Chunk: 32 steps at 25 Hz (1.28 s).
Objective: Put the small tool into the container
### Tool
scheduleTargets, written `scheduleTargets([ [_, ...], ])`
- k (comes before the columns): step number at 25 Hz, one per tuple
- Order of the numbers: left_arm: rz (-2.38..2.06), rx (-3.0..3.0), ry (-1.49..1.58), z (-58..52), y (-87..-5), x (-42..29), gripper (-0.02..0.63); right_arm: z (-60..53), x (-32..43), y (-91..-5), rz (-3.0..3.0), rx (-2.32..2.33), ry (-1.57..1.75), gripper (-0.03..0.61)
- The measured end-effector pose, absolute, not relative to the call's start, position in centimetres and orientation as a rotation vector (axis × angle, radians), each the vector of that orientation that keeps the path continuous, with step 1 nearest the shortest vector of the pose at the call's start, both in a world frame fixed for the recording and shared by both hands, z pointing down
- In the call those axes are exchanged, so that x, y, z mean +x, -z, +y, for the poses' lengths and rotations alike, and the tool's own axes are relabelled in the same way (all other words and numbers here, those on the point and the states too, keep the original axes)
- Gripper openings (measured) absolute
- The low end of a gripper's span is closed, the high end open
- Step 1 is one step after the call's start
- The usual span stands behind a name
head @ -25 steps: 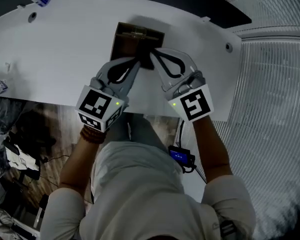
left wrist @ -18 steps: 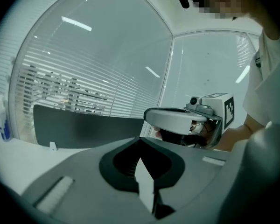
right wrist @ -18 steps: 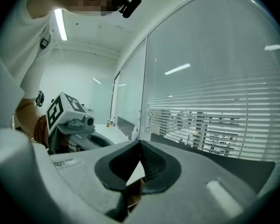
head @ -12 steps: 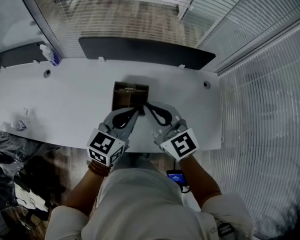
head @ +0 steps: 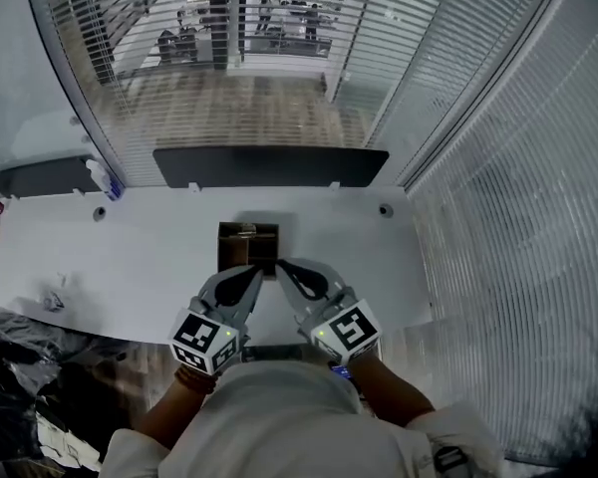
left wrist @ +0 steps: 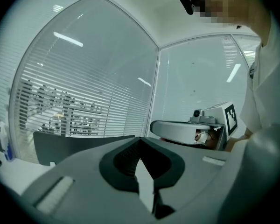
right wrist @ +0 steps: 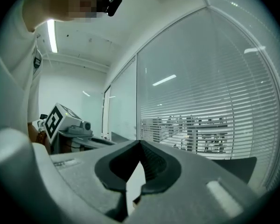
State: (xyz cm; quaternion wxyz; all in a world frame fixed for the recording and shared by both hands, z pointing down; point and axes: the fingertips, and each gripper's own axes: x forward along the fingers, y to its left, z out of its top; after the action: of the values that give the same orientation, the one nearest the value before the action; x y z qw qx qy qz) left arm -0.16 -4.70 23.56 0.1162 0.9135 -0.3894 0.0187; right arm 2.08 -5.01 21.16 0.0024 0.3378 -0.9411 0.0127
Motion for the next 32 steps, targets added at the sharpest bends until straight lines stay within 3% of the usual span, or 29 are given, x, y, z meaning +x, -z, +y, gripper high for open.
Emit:
scheduleTargets([
  [14, -1.134, 2.687, 0.013, 1.1, -22.3, 2.6, 0.002, 1.3, 5.4, -20.1, -2.960, 1.179, -0.089, 0.000],
  [32, -1.101, 2.709, 0.010, 1.6, -21.7, 5.7, 0.003, 1.0, 8.2, -19.8, -2.969, 1.196, -0.097, -0.002],
])
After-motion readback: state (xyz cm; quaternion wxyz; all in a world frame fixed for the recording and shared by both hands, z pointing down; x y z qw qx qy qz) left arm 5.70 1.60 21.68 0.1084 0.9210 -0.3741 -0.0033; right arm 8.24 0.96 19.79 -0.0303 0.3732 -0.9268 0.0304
